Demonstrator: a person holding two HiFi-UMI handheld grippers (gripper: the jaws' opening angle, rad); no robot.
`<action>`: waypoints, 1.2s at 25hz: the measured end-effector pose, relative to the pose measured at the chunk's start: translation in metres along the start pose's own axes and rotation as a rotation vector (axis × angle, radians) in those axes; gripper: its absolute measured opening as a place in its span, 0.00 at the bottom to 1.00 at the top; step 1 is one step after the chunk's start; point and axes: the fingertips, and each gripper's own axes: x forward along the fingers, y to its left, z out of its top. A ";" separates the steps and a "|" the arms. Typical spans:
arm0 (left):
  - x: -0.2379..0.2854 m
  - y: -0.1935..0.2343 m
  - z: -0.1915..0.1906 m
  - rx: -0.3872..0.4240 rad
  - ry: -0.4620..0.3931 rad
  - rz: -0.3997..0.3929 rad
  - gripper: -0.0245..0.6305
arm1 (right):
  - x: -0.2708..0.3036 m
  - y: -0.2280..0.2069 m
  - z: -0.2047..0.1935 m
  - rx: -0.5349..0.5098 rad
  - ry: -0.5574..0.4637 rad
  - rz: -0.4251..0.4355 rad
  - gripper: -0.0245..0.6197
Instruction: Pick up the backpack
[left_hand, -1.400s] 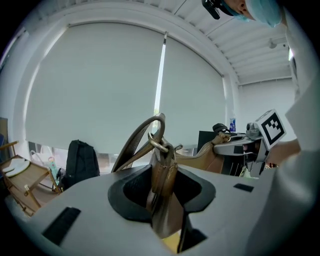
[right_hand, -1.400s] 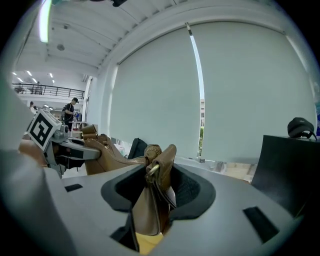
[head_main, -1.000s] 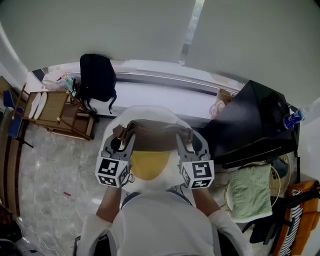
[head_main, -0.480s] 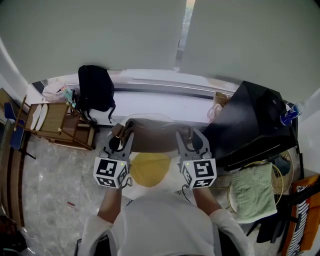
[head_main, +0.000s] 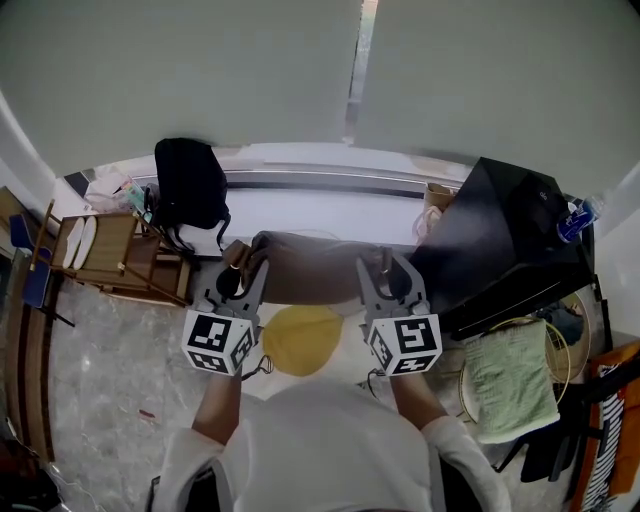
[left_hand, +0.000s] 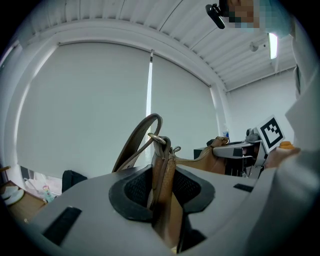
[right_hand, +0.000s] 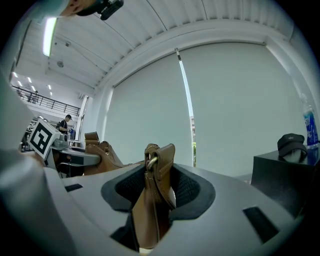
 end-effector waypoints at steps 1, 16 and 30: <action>0.000 -0.001 0.002 0.002 -0.001 -0.003 0.23 | -0.001 0.000 0.002 0.002 -0.003 -0.001 0.31; -0.009 -0.010 0.003 -0.009 0.006 -0.023 0.23 | -0.014 0.000 0.001 0.029 0.013 -0.019 0.31; -0.012 -0.011 0.007 -0.006 0.004 -0.026 0.23 | -0.016 0.002 0.003 0.028 0.011 -0.023 0.31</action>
